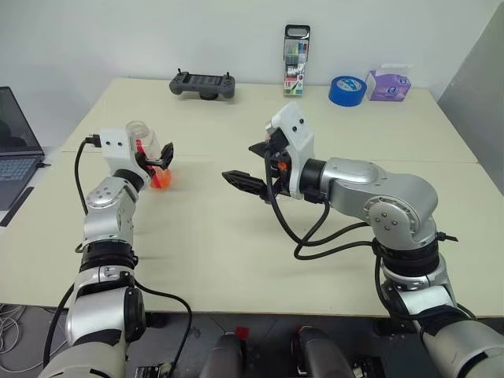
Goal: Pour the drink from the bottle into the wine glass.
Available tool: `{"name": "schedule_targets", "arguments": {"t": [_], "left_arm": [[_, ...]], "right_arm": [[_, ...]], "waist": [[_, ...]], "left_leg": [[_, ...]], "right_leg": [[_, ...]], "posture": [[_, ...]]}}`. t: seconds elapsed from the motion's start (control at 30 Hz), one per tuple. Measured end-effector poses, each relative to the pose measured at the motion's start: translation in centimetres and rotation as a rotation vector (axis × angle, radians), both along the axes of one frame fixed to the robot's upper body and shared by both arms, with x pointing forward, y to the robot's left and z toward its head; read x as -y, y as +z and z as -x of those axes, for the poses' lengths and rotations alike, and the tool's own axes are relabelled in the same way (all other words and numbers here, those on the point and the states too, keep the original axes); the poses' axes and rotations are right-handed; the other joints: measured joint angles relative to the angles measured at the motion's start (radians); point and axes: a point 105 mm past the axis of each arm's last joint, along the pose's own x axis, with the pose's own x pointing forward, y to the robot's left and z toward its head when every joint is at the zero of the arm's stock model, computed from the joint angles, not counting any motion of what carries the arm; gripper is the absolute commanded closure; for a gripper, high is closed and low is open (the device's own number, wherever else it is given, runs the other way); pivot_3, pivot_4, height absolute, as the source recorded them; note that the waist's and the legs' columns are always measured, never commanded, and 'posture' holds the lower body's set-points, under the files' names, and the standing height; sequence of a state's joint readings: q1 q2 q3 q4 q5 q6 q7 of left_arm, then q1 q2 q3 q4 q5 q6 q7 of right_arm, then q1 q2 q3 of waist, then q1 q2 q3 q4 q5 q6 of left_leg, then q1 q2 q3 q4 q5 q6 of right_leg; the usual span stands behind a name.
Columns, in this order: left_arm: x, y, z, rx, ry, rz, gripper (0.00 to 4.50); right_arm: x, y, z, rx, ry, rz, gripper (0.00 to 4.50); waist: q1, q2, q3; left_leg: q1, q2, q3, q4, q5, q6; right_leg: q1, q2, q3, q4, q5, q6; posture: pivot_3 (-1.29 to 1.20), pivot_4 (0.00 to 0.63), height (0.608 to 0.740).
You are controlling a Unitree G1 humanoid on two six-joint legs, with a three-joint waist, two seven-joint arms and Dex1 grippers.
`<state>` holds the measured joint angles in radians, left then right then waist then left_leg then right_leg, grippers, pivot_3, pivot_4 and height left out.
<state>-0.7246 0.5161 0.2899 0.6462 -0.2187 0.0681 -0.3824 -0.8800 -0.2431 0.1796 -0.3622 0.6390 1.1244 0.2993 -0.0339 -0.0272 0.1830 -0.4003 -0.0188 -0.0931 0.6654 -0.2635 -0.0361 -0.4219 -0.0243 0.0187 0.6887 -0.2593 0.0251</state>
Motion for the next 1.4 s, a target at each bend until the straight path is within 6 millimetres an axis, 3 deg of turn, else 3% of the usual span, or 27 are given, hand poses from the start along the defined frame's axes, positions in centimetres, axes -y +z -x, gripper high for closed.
{"name": "schedule_targets", "arguments": {"t": [0.3, 0.5, 0.67, 0.77, 0.93, 1.07, 1.17, 1.23, 1.4], "left_arm": [[-1.2, -1.2, 2.2, -0.036, 0.048, -0.021, 0.01], [-2.7, -1.1, 3.8, -0.042, 0.106, -0.033, 0.01], [-2.9, -1.1, 4.7, -0.051, 0.104, -0.028, 0.01], [-3.0, -1.1, 6.9, -0.076, 0.013, -0.053, 0.01], [-2.6, 2.2, 9.7, -0.065, -0.184, -0.088, 0.01], [-1.8, 4.0, 10.4, -0.075, -0.298, -0.077, 0.01], [-1.2, 5.8, 11.4, -0.116, -0.419, -0.07, 0.01], [0.1, 7.7, 12.3, -0.127, -0.53, -0.108, 0.01], [3.3, 10.6, 13.0, -0.084, -0.736, -0.111, 0.01]], "right_arm": [[0.7, -0.3, -0.6, 0.004, -0.021, 0.019, 0.0], [0.9, -0.1, -0.7, 0.025, -0.021, 0.017, 0.0], [1.0, -0.2, -0.9, 0.023, -0.017, 0.019, 0.0], [1.8, -0.3, -1.2, 0.027, -0.027, 0.041, 0.0], [4.9, 0.1, -1.7, 0.041, -0.089, 0.066, 0.0], [5.7, 0.9, -0.6, 0.068, -0.036, 0.075, 0.0], [7.9, 2.4, 0.8, 0.096, 0.009, 0.053, 0.0], [10.7, 2.6, 1.0, 0.088, -0.029, 0.062, 0.0], [14.1, 2.3, 1.4, 0.039, -0.05, 0.047, 0.0]], "waist": [[0.0, 0.0, 0.0], [0.001, 0.0, 0.0], [0.001, 0.0, 0.0], [-0.002, 0.0, 0.0], [0.004, 0.0, 0.0], [0.005, 0.0, 0.0], [0.004, 0.0, 0.0], [0.006, 0.0, 0.0], [0.004, 0.001, 0.001]], "left_leg": [[0.0, 0.001, 0.0, -0.001, 0.0, 0.0], [0.0, 0.001, 0.0, -0.001, 0.0, 0.0], [0.0, 0.001, 0.0, -0.001, 0.0, 0.0], [0.0, 0.002, 0.0, -0.003, 0.0, 0.0], [0.001, 0.003, -0.002, -0.003, 0.0, 0.0], [0.001, 0.003, -0.001, -0.003, 0.0, 0.0], [0.0, 0.004, -0.001, -0.004, 0.0, 0.0], [0.001, 0.003, 0.003, -0.004, 0.0, 0.0], [0.003, 0.006, 0.008, -0.004, 0.0, 0.001]], "right_leg": [[0.0, -0.003, 0.0, 0.0, 0.0, 0.0], [0.0, -0.003, 0.0, -0.001, 0.0, 0.0], [0.0, -0.004, 0.0, -0.001, 0.0, 0.0], [0.0, -0.004, 0.0, -0.003, 0.0, 0.0], [0.002, -0.002, -0.003, -0.006, 0.0, -0.001], [0.003, 0.001, -0.002, -0.007, 0.0, -0.001], [0.003, 0.002, -0.002, -0.008, 0.0, -0.001], [0.004, 0.002, -0.002, -0.009, 0.0, -0.001], [0.005, 0.004, -0.001, -0.008, 0.0, -0.001]], "posture": [[0.0, 0.15, 0.74], [0.0, 0.15, 0.74], [0.0, 0.15, 0.74], [0.0, 0.15, 0.74], [0.0, 0.15, 0.74], [0.0, 0.15, 0.74], [0.0, 0.15, 0.74], [0.0, 0.15, 0.74], [0.0, 0.15, 0.74]]}}
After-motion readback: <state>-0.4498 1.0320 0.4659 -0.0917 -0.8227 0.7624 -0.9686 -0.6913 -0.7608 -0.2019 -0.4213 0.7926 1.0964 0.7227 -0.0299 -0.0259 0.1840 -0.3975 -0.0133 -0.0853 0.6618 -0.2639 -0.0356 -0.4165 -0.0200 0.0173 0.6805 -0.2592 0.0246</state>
